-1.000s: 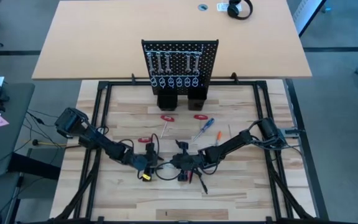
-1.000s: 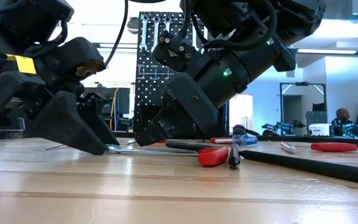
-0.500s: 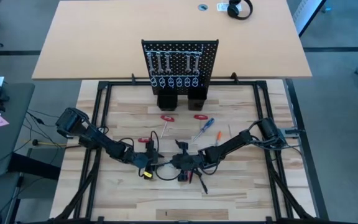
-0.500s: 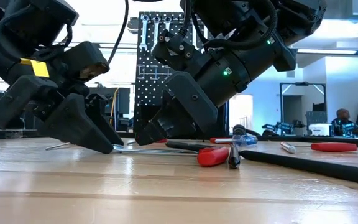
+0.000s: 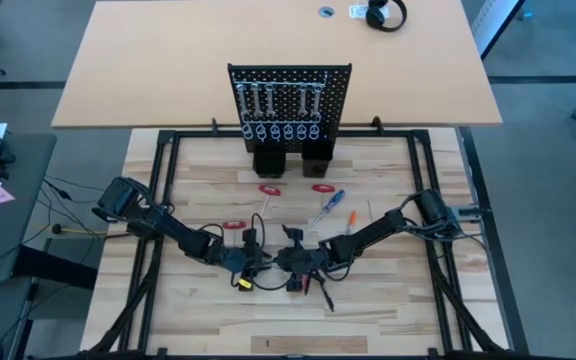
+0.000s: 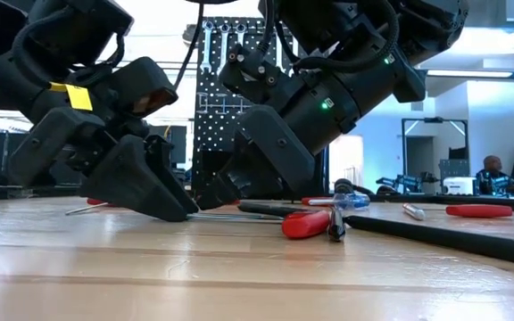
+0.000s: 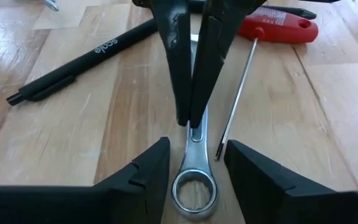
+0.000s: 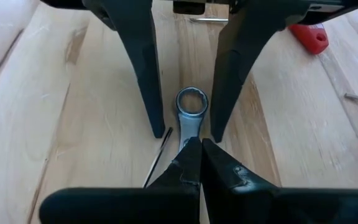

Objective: Hang tools onto peg board
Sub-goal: Hang the wrench on the peg board

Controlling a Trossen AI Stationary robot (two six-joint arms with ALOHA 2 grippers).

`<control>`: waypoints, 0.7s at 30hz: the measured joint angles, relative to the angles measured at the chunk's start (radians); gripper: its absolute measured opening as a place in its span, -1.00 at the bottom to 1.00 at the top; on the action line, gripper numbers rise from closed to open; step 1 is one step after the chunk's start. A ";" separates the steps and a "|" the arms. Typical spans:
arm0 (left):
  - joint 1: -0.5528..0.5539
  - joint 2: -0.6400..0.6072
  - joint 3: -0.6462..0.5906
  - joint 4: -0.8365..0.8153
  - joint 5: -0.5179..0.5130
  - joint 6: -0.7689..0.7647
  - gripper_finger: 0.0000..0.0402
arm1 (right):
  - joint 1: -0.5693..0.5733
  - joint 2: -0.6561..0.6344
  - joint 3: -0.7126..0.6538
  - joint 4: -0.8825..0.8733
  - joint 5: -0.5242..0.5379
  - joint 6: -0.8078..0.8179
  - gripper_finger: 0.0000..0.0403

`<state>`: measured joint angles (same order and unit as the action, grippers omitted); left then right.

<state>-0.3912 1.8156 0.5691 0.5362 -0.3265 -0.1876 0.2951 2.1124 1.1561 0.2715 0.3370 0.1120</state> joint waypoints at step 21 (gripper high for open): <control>-0.013 -0.136 -0.005 -0.182 -0.042 0.032 -0.98 | 0.020 -0.088 0.000 -0.055 0.006 -0.034 -0.94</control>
<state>-0.4039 1.6793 0.5636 0.3541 -0.3685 -0.1555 0.3153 2.0245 1.1564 0.2163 0.3432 0.0781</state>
